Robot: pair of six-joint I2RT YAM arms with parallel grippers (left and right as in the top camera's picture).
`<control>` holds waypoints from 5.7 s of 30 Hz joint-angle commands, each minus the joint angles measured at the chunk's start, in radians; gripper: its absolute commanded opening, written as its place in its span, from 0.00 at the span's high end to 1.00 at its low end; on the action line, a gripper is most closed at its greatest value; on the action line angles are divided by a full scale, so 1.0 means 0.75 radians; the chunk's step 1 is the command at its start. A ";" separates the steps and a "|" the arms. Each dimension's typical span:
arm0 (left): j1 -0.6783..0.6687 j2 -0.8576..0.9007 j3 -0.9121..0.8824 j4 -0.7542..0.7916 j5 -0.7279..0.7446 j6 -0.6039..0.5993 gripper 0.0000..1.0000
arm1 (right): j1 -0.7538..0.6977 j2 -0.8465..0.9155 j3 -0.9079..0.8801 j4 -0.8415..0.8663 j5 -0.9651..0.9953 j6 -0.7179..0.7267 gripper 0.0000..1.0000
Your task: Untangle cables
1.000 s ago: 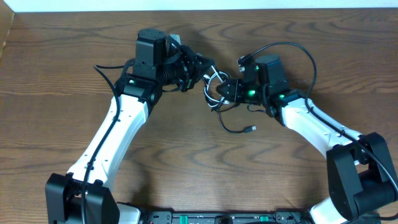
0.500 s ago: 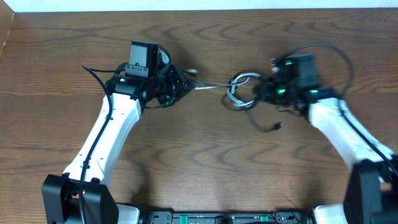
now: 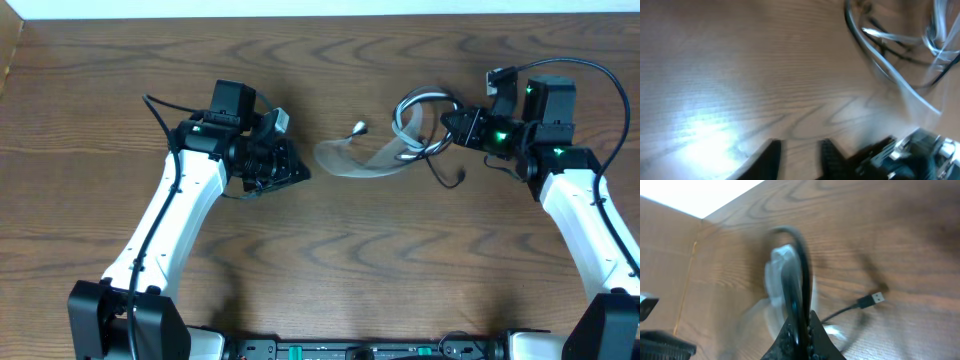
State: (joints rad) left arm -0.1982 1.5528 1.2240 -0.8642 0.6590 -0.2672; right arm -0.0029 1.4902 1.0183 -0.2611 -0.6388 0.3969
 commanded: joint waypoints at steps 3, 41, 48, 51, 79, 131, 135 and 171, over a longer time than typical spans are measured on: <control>0.006 -0.026 0.022 0.040 0.172 0.219 0.38 | -0.011 -0.020 0.011 0.059 -0.231 -0.120 0.99; 0.006 0.132 0.032 0.488 0.348 -0.066 0.41 | 0.204 -0.022 0.011 0.179 -0.611 -0.198 0.99; 0.000 0.143 0.032 0.686 0.393 -0.133 0.41 | 0.218 -0.022 0.011 0.173 -0.593 -0.201 0.99; -0.030 0.172 0.032 0.759 0.391 -0.189 0.41 | 0.228 -0.022 0.011 0.172 -0.581 -0.201 0.99; -0.089 0.141 0.032 0.744 0.149 -0.117 0.93 | 0.221 -0.017 0.011 -0.446 0.841 -0.036 0.99; -0.249 -0.082 0.032 0.260 0.383 0.252 0.92 | 0.532 0.071 0.207 -0.148 0.163 -0.472 0.49; -0.249 -0.082 0.032 0.220 0.383 0.257 0.93 | 0.531 0.070 0.207 -0.137 0.171 -0.440 0.50; -0.191 -0.072 0.026 0.235 0.377 0.210 0.92 | 0.308 0.178 0.195 -0.688 0.844 -0.102 0.52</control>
State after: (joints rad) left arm -0.3115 1.5322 1.2289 -0.6315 1.0424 -0.1078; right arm 0.3035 1.5818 1.1954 -0.7521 -0.1974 0.3546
